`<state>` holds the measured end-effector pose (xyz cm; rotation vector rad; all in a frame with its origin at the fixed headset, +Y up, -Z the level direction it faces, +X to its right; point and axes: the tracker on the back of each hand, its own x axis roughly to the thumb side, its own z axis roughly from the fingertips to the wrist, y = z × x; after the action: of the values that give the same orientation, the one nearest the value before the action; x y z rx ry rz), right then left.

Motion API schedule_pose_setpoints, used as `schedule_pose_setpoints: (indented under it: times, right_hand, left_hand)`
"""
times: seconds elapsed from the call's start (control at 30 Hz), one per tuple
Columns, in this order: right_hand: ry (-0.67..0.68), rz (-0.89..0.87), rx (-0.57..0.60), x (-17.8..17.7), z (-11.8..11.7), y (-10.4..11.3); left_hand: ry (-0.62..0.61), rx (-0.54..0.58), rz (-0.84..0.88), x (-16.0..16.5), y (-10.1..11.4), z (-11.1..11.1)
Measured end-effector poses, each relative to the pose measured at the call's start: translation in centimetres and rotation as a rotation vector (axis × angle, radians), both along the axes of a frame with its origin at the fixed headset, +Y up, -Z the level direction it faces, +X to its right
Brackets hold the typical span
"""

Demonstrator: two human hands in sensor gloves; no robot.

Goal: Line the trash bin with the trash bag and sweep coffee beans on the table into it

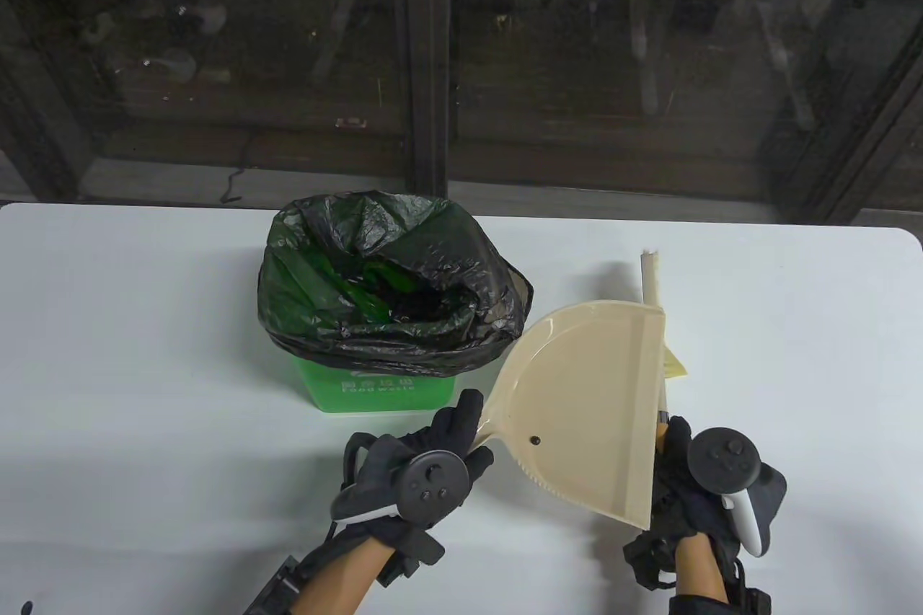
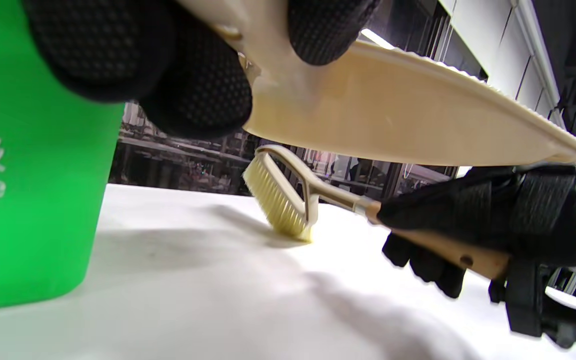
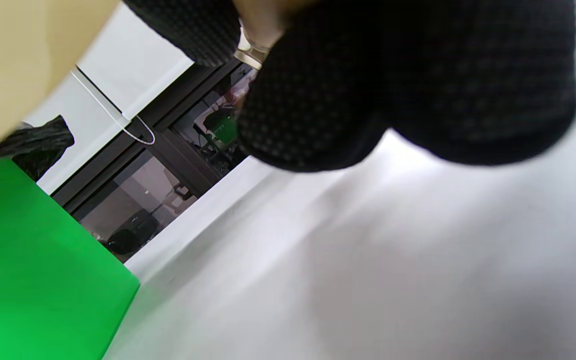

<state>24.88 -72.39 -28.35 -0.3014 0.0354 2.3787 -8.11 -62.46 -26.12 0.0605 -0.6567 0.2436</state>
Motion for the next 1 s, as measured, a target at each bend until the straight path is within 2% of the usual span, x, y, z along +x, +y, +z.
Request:
schedule_pose_setpoints:
  times: [0.27, 0.4, 0.57, 0.73, 1.0]
  right_hand:
    - [0.047, 0.065, -0.040, -0.8, -0.2, -0.3]
    - [0.057, 0.070, -0.049, -1.0, -0.3, -0.4]
    - [0.063, 0.068, -0.054, -1.0, -0.4, -0.4]
    - [0.075, 0.068, -0.064, -1.2, -0.4, -0.4]
    - [0.081, 0.066, -0.069, -1.2, -0.5, -0.5]
  left_hand:
    - [0.039, 0.072, 0.093, -1.7, 5.1, -0.3]
    - [0.102, 0.117, 0.119, -3.4, 8.2, -0.8]
    - [0.217, 0.198, 0.075, -6.0, 11.2, -1.5]
    - [0.366, 0.265, -0.005, -9.2, 12.5, -2.4]
    - [0.549, 0.331, -0.137, -13.3, 12.6, -3.1]
